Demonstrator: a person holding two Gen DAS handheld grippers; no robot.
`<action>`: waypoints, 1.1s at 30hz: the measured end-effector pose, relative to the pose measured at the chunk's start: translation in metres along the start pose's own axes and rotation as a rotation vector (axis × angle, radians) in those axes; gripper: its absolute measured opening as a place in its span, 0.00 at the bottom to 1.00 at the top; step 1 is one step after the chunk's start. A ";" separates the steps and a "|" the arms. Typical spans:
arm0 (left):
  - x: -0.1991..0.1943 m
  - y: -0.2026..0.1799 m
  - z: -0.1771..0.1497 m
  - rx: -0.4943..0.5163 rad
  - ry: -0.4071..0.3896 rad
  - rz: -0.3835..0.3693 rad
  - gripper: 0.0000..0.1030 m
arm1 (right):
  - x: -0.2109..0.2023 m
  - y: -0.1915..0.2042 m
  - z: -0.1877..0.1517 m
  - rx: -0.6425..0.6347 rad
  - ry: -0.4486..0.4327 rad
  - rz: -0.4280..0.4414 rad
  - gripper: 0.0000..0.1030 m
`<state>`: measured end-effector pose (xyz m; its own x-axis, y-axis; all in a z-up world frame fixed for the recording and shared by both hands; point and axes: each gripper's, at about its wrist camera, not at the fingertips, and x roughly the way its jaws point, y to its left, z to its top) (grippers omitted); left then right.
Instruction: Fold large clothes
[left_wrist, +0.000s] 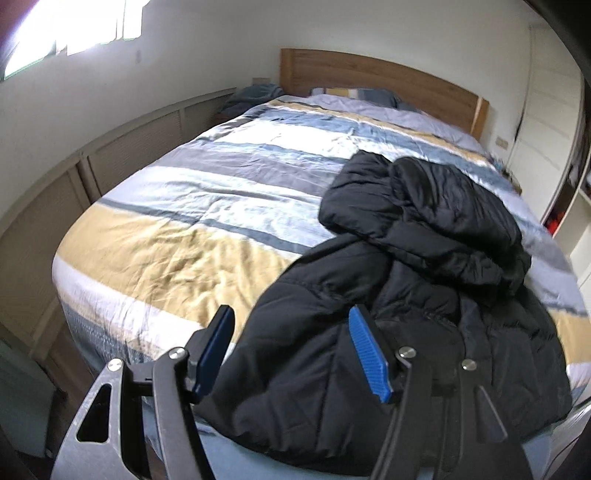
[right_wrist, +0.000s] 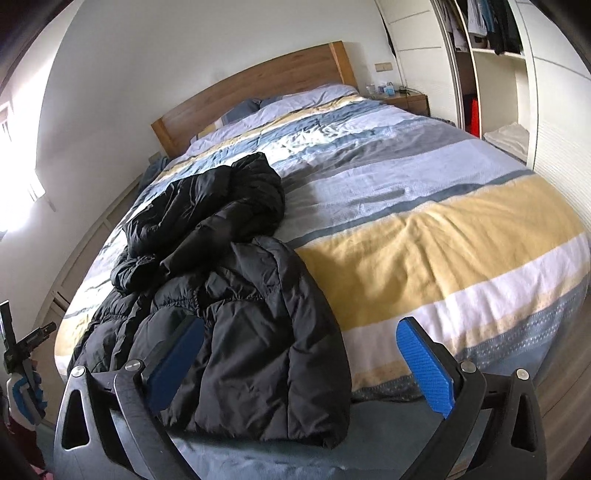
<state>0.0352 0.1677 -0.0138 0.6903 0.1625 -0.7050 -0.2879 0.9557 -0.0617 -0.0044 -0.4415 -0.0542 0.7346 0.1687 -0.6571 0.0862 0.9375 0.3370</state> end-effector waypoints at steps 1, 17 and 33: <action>-0.001 0.007 0.000 -0.013 -0.002 -0.009 0.61 | 0.001 -0.001 -0.002 0.005 0.007 0.005 0.99; 0.067 0.111 -0.038 -0.296 0.208 -0.246 0.61 | 0.041 -0.001 -0.019 0.006 0.128 0.014 0.99; 0.145 0.107 -0.082 -0.439 0.435 -0.655 0.61 | 0.118 -0.022 -0.027 0.114 0.326 0.081 0.99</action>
<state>0.0507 0.2730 -0.1806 0.5189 -0.5746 -0.6330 -0.2139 0.6296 -0.7469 0.0622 -0.4337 -0.1571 0.4906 0.3465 -0.7996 0.1248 0.8802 0.4580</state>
